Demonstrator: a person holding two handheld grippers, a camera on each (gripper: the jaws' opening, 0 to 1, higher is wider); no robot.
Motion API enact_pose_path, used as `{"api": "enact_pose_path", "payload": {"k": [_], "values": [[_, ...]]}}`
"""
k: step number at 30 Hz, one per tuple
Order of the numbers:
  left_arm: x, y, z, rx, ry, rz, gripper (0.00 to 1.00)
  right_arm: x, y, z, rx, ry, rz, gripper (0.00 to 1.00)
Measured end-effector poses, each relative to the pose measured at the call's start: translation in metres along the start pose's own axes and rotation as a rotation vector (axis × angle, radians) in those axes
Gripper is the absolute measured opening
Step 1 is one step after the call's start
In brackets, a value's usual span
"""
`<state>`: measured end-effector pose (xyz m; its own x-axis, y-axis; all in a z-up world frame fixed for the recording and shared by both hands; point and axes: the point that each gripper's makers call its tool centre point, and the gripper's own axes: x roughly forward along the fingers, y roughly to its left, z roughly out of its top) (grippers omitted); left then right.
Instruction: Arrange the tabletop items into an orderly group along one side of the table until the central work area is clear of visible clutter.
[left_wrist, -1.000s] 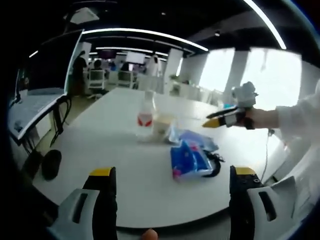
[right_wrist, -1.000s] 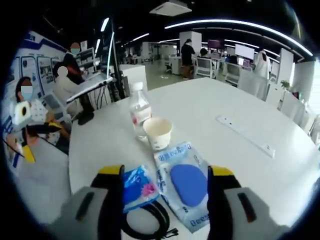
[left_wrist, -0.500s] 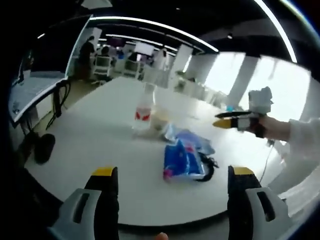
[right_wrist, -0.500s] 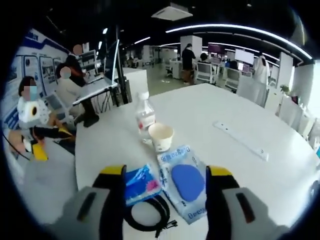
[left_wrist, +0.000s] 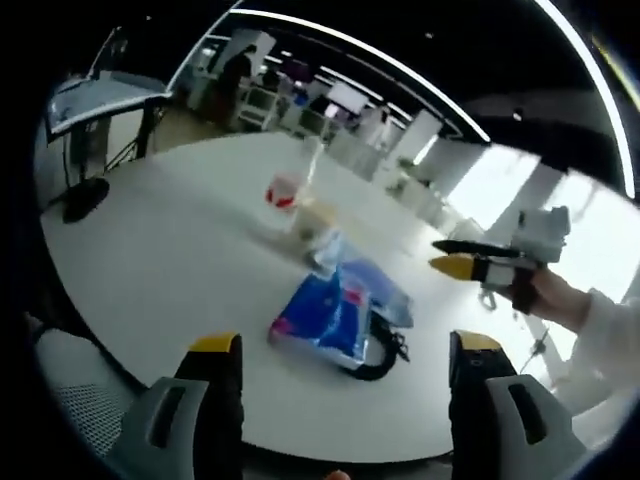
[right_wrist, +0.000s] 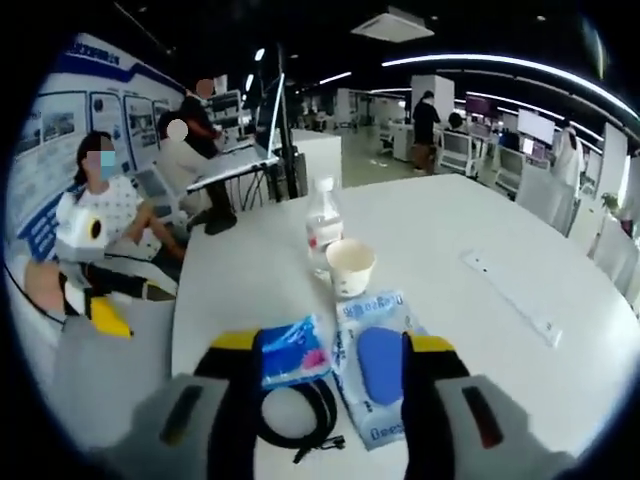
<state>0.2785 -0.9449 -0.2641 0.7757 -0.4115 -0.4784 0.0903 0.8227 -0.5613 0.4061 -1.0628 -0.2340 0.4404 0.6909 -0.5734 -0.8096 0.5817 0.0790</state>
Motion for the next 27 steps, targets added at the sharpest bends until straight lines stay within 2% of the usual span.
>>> {"api": "enact_pose_path", "payload": {"k": [2,6,11,15,18,22,24,27], "values": [[0.002,-0.001,-0.005,-0.027,0.006,0.024,0.8,0.004,0.001,-0.006,0.024,0.011,0.019,0.5],[0.011,-0.001,-0.008,-0.045,0.002,0.044,0.78,0.018,0.004,-0.014,-0.015,0.031,0.069,0.49],[0.023,0.0,-0.011,-0.049,0.003,0.085,0.76,0.027,0.003,-0.02,-0.021,0.058,0.111,0.47],[0.031,0.002,-0.018,-0.058,0.017,0.114,0.75,0.036,0.005,-0.026,-0.048,0.091,0.165,0.41],[0.037,0.007,-0.025,-0.116,0.02,0.138,0.71,0.044,0.001,-0.031,-0.044,0.11,0.174,0.38],[0.043,0.006,-0.033,-0.149,0.04,0.155,0.67,0.059,-0.002,-0.037,0.014,0.129,0.202,0.35],[0.045,0.01,-0.034,-0.157,0.044,0.172,0.66,0.066,-0.001,-0.039,0.015,0.138,0.217,0.33],[0.048,0.013,-0.031,-0.212,0.03,0.183,0.63,0.076,0.001,-0.043,0.002,0.155,0.225,0.32]]}}
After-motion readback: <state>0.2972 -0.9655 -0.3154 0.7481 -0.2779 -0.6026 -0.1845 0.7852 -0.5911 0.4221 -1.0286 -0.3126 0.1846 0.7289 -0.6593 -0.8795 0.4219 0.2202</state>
